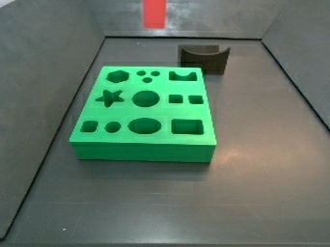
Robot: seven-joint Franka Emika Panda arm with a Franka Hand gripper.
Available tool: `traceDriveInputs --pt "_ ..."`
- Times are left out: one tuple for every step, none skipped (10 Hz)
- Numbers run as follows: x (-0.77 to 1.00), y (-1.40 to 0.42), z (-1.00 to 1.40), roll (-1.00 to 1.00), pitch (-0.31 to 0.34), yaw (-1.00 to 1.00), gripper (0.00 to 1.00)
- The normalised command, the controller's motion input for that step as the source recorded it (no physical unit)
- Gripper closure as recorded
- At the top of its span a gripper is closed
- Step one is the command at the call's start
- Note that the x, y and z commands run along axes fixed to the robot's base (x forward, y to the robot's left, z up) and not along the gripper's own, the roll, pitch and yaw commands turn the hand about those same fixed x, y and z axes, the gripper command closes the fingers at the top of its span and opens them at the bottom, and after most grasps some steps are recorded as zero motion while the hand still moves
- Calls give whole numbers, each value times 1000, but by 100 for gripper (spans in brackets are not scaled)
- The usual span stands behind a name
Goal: Insert the square-circle object.
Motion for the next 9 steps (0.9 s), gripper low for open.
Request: traceDriveInputs --pt "0 0 -503 -16 0 -1000 100" --pt "-40 -91 -571 -40 -66 -940 100" --pt "-240 -191 -834 -94 -114 -746 100" --pt "-626 -294 -731 -20 -110 -414 100" --pt "-803 -206 -669 0 -114 -271 100" --pt "-891 -94 -649 0 -126 -254 100" --pt "-794 -57 -489 0 -76 -383 100" --pt "-640 -117 -463 0 -9 -483 100" --pt "-523 -103 -449 -1 0 -554 100"
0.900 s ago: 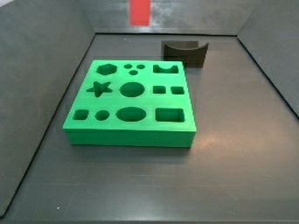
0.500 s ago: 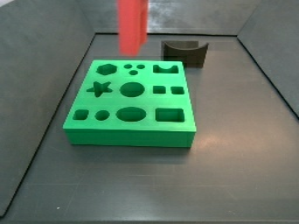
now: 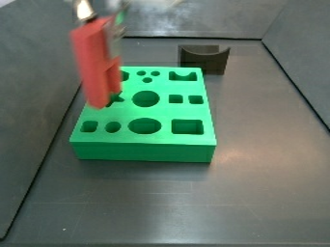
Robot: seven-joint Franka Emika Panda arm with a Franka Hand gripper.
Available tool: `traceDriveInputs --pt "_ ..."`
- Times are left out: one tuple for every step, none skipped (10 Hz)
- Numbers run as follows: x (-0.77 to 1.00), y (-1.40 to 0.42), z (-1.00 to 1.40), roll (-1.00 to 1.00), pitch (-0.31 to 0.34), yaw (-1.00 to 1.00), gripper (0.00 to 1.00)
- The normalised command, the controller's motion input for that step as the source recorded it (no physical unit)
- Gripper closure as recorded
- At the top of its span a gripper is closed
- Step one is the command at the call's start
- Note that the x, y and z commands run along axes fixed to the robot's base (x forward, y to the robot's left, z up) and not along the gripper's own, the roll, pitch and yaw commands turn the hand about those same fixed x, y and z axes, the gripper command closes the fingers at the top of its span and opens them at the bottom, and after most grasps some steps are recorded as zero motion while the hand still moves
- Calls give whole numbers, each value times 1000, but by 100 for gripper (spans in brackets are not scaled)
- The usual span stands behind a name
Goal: Insert the square-circle object.
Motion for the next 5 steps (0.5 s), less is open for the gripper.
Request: traceDriveInputs --pt "-469 -94 -277 0 0 -600 100" --pt "-109 -320 0 89 9 -726 100" --pt "0 -249 0 57 7 -906 100" --pt "0 -106 -94 14 0 -1000 100" --pt "0 -29 -134 0 0 -1000 100"
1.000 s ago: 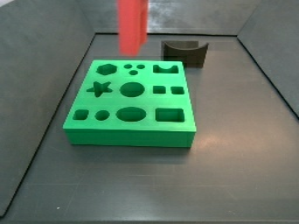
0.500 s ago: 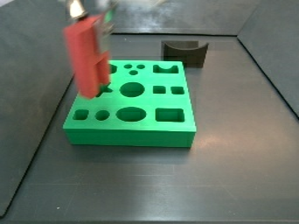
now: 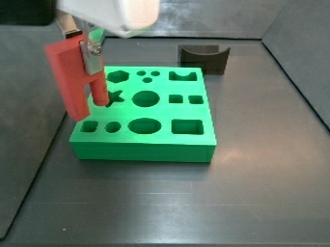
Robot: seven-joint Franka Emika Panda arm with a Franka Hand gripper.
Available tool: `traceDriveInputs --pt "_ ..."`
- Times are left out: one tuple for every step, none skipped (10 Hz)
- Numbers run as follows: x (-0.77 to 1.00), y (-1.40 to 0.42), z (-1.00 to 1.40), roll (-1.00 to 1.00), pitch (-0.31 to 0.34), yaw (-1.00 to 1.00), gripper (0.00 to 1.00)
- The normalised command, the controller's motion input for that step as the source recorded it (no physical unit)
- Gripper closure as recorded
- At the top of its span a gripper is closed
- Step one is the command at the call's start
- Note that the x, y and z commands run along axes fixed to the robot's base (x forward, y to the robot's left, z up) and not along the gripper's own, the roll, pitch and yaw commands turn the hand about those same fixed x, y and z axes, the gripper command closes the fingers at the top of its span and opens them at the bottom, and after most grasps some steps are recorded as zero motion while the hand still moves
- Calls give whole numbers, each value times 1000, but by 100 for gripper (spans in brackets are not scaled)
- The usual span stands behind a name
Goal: Insert the square-circle object.
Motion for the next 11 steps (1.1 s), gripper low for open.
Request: traceDriveInputs --pt "0 0 -169 0 0 -1000 100" --pt "0 0 -209 -69 43 -1000 100" --pt "0 0 -280 -86 57 -1000 100" --pt "37 0 -431 -97 99 -954 100" --pt "329 0 -309 -51 169 -571 100" --pt "14 -77 -209 -130 0 -863 100" --pt "0 -26 -186 -106 -44 -994 100" --pt "0 -26 -146 -116 -23 -980 100" --pt "0 -26 -63 -146 -24 -951 100" --pt "0 -31 -29 -179 -87 -931 100" --pt "9 0 -49 -269 -196 -840 100"
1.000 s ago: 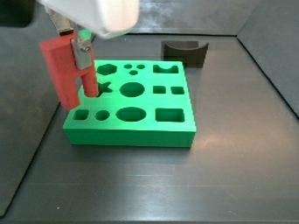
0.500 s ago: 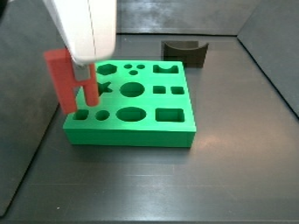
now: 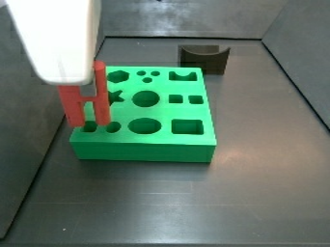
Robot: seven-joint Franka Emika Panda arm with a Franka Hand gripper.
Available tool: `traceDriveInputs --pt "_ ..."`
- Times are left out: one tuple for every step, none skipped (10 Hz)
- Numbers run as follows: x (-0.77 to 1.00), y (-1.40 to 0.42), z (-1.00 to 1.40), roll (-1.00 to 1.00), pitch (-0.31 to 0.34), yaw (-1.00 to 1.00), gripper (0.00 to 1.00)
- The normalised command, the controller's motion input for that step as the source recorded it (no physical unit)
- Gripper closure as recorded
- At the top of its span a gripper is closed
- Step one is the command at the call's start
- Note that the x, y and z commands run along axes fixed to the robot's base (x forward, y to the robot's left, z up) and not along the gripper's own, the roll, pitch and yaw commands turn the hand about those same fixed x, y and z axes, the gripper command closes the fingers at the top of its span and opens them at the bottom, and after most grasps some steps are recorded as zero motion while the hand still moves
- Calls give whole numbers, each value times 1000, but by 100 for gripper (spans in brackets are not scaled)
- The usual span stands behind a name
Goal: Insert the square-circle object.
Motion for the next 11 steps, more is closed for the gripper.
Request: traceDriveInputs --pt "11 0 -134 -290 -320 -703 100" --pt "0 0 -209 -126 -413 -491 100" --pt "0 -74 -320 41 -396 -423 100" --pt "0 -131 -223 186 -223 -209 100" --pt "0 0 0 7 0 0 100" --pt "46 0 0 0 16 0 100" --pt "100 0 -137 340 67 -94 100" --pt "194 0 -120 500 100 -71 100" --pt "257 0 -57 237 93 -94 100" --pt "217 0 -63 36 51 -37 100" --pt "109 0 -191 0 0 -6 100"
